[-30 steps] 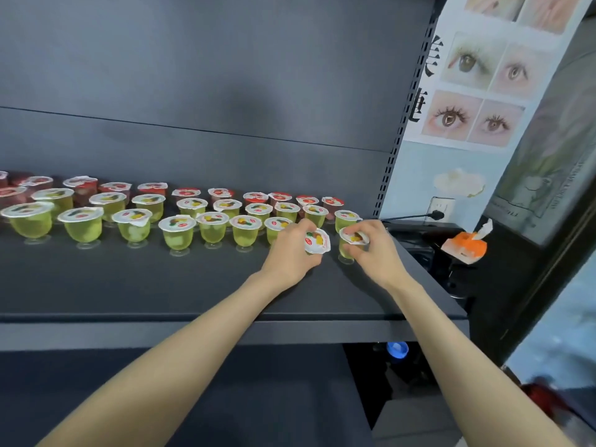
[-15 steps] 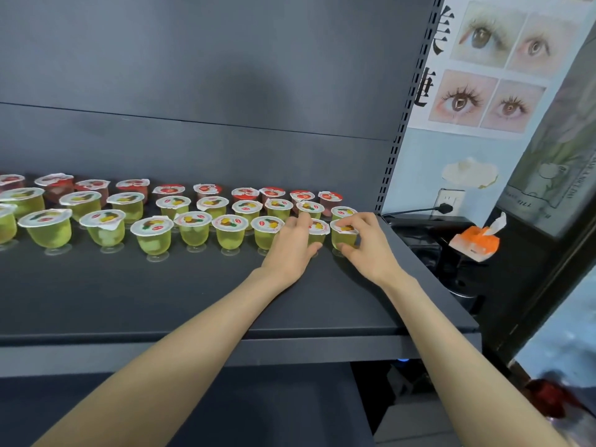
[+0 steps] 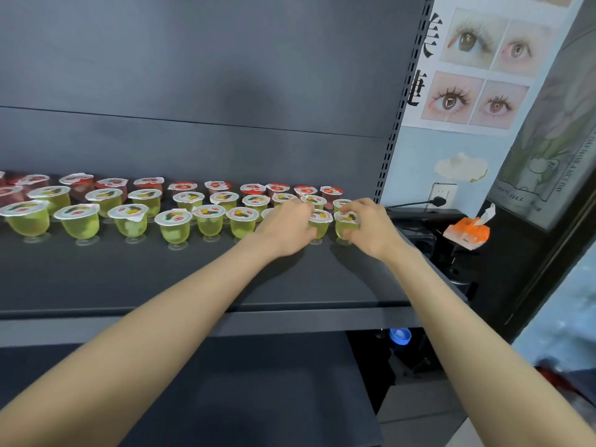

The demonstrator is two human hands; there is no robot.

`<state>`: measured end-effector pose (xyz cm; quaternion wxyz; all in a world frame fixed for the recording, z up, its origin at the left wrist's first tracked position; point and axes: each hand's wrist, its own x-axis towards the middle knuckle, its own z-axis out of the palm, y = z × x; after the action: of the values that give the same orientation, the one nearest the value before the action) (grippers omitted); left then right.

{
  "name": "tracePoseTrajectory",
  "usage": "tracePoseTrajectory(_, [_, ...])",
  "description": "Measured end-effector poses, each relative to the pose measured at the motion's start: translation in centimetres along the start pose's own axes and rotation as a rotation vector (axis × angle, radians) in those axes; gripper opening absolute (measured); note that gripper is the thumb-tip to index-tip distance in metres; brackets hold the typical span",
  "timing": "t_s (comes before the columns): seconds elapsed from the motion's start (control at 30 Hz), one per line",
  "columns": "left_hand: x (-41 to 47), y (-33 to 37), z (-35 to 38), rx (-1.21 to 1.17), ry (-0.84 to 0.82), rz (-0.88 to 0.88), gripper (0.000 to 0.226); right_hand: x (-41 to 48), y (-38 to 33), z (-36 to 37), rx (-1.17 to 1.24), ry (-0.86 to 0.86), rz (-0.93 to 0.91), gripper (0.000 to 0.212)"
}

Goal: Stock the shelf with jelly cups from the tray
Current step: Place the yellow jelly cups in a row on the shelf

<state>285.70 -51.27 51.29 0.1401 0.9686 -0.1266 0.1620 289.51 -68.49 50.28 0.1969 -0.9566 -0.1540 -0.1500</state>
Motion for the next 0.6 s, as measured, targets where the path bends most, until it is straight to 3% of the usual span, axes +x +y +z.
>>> tracePoseTrajectory(0.1, [-1.8,-0.7,-2.7,0.011,0.03,0.019,0.025,-1.0,-2.4,-1.0,0.017,0.027,-0.029,0.038])
tracePoseTrajectory(0.27, [-6.3,-4.2,-7.2,0.066,0.089,0.03,0.041,-3.5,-8.4,-1.0,0.029,0.066,-0.122,0.03])
tracePoseTrajectory(0.6, [-21.8,-16.9,-12.7,0.181,0.207,0.088,0.046,-11.2,-24.9,4.7,0.071,0.078,-0.204,0.034])
